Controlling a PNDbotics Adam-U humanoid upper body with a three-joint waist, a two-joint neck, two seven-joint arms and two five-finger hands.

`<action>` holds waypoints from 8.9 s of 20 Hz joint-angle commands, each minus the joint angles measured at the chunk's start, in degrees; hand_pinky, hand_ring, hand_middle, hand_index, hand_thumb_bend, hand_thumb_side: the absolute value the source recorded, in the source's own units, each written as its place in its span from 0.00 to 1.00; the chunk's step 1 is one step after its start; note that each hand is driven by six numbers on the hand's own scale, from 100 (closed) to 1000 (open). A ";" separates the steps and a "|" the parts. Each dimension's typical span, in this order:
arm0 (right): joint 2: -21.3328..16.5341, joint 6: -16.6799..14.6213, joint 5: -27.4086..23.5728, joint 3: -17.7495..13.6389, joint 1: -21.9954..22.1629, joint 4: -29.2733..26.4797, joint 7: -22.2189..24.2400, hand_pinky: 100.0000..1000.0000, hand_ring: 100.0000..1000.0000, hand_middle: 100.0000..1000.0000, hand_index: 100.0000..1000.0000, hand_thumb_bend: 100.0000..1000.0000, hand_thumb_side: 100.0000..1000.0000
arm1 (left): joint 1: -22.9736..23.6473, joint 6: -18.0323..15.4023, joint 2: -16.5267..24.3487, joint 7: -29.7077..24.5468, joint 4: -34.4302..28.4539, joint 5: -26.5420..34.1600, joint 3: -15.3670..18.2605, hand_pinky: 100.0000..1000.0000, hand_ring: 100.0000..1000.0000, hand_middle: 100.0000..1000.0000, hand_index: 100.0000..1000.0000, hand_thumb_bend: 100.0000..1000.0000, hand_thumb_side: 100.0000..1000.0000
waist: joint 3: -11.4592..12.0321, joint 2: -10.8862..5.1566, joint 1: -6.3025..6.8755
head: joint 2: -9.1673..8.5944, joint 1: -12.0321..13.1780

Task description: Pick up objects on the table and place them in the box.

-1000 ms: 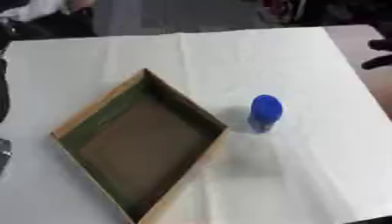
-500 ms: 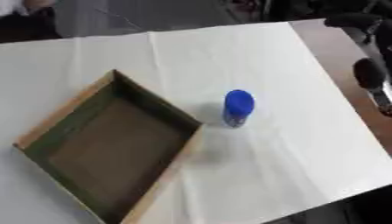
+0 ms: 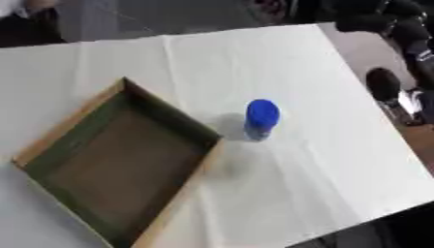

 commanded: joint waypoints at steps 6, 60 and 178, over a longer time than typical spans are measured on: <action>-0.45 -2.55 -3.13 1.33 -0.37 -0.56 1.75 0.64 0.75 0.82 0.83 0.05 1.00 | -1.78 0.02 0.77 -0.18 -0.83 0.72 0.06 0.55 0.74 0.97 0.86 0.00 0.79 | 0.79 -0.12 0.02 | -1.20 0.40; 12.30 6.79 11.30 10.03 -14.05 8.61 2.43 0.72 0.80 0.86 0.84 0.13 0.91 | -5.28 -0.02 -1.69 -1.98 -0.83 2.51 -0.78 0.55 0.74 0.97 0.86 0.00 0.79 | 3.15 1.75 2.12 | -5.67 -4.18; 14.71 1.30 27.59 10.15 -13.17 28.02 0.91 0.76 0.81 0.86 0.84 0.05 0.99 | -8.92 0.01 -3.50 -4.37 -0.83 3.63 -1.76 0.54 0.74 0.97 0.86 0.00 0.78 | 5.11 5.06 3.47 | -10.94 -3.81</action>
